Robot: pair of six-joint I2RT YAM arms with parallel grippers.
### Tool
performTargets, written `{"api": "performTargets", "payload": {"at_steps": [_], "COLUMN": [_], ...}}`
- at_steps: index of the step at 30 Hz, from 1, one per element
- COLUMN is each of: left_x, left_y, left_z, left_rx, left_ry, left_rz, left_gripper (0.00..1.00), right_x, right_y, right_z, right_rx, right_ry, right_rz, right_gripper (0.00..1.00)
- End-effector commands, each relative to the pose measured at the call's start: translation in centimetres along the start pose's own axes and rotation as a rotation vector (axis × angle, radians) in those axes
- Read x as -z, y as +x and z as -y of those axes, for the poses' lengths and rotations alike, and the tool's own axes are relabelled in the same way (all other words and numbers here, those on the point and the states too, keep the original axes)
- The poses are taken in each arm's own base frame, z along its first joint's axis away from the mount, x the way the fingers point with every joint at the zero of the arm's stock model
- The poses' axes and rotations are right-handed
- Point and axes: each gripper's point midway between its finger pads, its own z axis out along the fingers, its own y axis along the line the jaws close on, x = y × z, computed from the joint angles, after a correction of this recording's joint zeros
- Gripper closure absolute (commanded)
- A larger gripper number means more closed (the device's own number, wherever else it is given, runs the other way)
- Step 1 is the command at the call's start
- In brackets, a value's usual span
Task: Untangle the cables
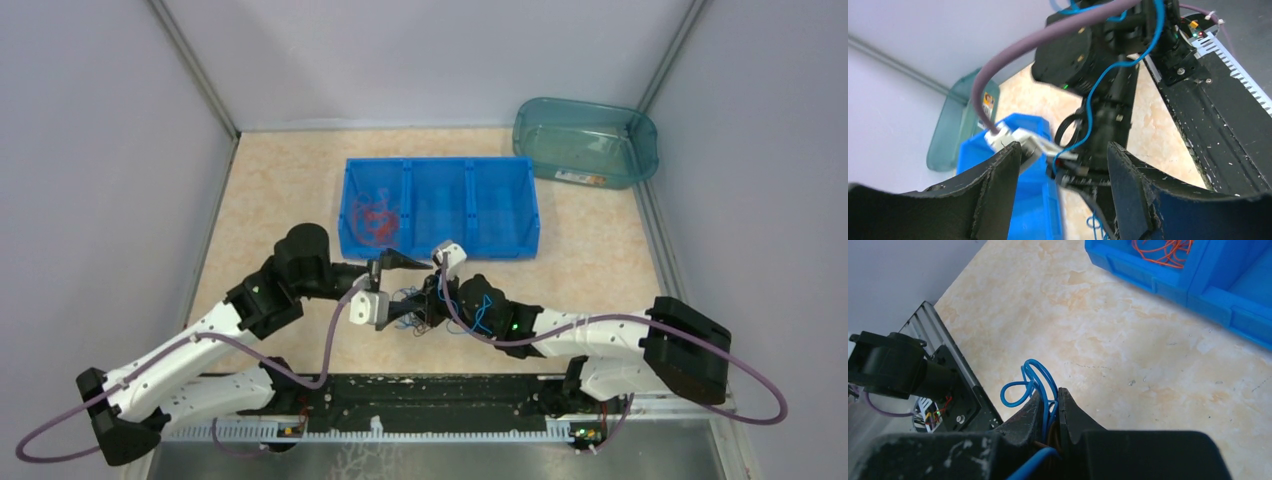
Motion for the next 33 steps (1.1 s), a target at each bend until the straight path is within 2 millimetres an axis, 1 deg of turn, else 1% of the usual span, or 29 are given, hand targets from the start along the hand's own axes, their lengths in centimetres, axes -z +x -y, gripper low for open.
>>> {"api": "performTargets", "payload": {"at_steps": [1,7,12,16,18,21,25,29,31,33], "left_x": [-1.3,-2.8,-3.5,-3.9,-4.0,-4.1,-4.0,-3.8,-3.7,-3.5], "left_y": [-1.7,-2.4,-3.5,-4.3,-4.6,-5.1,-6.1,-6.5,-6.5,-6.7], "left_z": [0.6,1.7,2.0,1.7,1.5,1.7,2.2,3.3,3.4,2.9], "left_rx": [-0.124,-0.155,-0.170,-0.183,-0.182,-0.173,-0.150,-0.151,-0.172,-0.195], "left_ry": [0.011,0.068,0.063,0.034,0.025,0.035,0.060,0.113,0.103,0.064], "left_rz": [0.057,0.079,0.110,0.131,0.141,0.158,0.182,0.195,0.194,0.196], "left_gripper": [0.30,0.30,0.34,0.41,0.47,0.53,0.53,0.48,0.48,0.50], "right_x": [-0.8,-1.2,-1.3,-1.5,-1.7,-1.7,-1.7,-1.8,-1.9,-2.0], "right_y": [-2.8,-3.2,-3.2,-2.8,-2.6,-2.3,-1.9,-1.8,-1.8,-1.5], "right_z": [-1.2,-0.4,0.5,0.9,1.0,1.3,1.8,1.8,1.9,2.1], "right_rx": [-0.014,-0.022,-0.026,-0.021,-0.020,-0.020,-0.027,-0.024,-0.024,-0.026], "right_ry": [0.018,0.090,0.139,0.157,0.164,0.176,0.196,0.199,0.205,0.215], "right_rz": [0.054,0.048,0.054,0.044,0.039,0.032,0.026,0.019,0.016,0.011], "right_gripper": [0.97,0.98,0.99,0.99,1.00,1.00,1.00,1.00,1.00,1.00]}}
